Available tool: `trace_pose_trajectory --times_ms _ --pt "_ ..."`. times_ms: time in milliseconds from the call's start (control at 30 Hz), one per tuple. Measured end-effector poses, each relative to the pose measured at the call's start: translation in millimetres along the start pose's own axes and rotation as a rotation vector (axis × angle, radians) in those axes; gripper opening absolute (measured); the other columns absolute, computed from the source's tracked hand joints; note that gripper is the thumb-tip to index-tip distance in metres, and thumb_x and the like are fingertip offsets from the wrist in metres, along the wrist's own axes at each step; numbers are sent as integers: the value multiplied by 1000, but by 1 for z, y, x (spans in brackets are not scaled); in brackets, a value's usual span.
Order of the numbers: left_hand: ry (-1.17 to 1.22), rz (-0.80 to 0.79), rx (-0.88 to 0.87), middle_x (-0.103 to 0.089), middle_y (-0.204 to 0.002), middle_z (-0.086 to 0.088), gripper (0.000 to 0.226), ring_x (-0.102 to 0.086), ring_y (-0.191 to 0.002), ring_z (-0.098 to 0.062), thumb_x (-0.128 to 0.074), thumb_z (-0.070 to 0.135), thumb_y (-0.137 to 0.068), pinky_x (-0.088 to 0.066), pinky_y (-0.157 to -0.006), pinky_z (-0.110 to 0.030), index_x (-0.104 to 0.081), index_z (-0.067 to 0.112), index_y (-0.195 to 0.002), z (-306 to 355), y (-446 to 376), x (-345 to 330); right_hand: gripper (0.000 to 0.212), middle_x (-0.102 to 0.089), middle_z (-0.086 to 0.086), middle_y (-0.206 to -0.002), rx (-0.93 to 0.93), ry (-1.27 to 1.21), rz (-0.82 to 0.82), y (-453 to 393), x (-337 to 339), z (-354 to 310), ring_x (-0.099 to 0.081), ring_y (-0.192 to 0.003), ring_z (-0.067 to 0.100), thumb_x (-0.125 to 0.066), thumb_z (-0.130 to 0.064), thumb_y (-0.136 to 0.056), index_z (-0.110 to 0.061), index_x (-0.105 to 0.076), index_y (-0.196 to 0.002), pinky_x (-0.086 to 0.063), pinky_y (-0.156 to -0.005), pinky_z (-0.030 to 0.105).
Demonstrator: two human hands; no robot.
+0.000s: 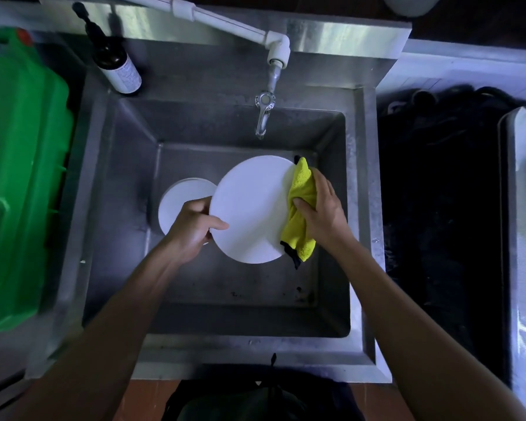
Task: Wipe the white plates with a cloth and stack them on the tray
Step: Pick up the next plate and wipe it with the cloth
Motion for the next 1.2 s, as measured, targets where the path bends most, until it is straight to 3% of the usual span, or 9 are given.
trace_pose_trajectory --times_ms 133,367,667,800,867,967,1067,1133,1200 --pt "-207 -98 -39 -76 -89 0 31 -71 -75 -13 -64 2 -65 -54 -56 -25 -76 19 -87 13 -2 0 56 -45 -11 -123 139 32 -27 1 6 -6 -45 -103 5 -60 -32 -95 -33 -32 -143 -41 -87 33" --pt "-510 -192 -109 -57 -56 21 66 -53 -50 3 -59 -13 -79 -35 -42 -10 -73 50 -70 26 -11 -13 48 -51 5 -123 343 204 -82 5 4 -30 -50 -109 29 -63 -18 -93 -22 -43 -137 -46 -92 48" --pt "-629 -105 -181 -72 -87 31 79 -65 -81 9 -54 -5 -76 -51 -70 -23 -65 73 -84 22 -17 -19 44 -57 8 -111 439 388 45 19 3 -43 -52 -102 34 -67 -8 -81 -14 -55 -122 -47 -84 51" --pt "-506 43 -261 -74 -106 26 54 -66 -103 6 -53 12 -76 -53 -87 -20 -75 48 -110 7 -10 -21 47 -54 8 -106 492 428 164 25 4 -36 -51 -93 33 -64 -6 -75 -17 -49 -118 -47 -76 48" --pt "-441 196 -268 -75 -101 20 40 -68 -99 -1 -57 20 -78 -55 -92 -30 -76 39 -106 -4 -3 -19 45 -52 7 -105 502 453 213 26 5 -31 -48 -91 30 -62 -8 -77 -19 -48 -118 -46 -74 46" --pt "-45 407 -2 -77 -99 2 14 -71 -89 -19 -65 23 -86 -58 -88 -44 -75 29 -94 -24 6 -18 43 -48 5 -104 513 452 281 28 4 -26 -44 -89 27 -59 -11 -76 -18 -47 -117 -44 -72 44" --pt "462 205 358 -78 -103 -15 45 -76 -92 -32 -61 46 -97 -61 -79 -48 -65 4 -113 -28 8 -32 44 -51 7 -105 526 422 328 30 3 -25 -46 -89 29 -62 -8 -76 -16 -50 -118 -43 -72 44" --pt "611 97 395 -73 -113 -23 67 -74 -97 -39 -57 61 -94 -60 -84 -52 -56 -3 -117 -20 4 -42 46 -54 10 -106 546 418 343 33 1 -28 -49 -89 32 -65 -6 -76 -15 -50 -119 -42 -73 45" --pt "678 108 383 -70 -115 -25 65 -74 -96 -42 -57 59 -95 -61 -81 -52 -51 -2 -117 -7 0 -52 50 -57 12 -106 583 437 355 37 -1 -31 -51 -90 33 -69 -5 -76 -15 -50 -120 -42 -74 44"
Point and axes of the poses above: each hand's wrist, its own y-axis away from the middle knuckle, its own x-axis out of the back of the hand, z = x × y, the point moved 1 cm from there along -y, towards the middle knuckle
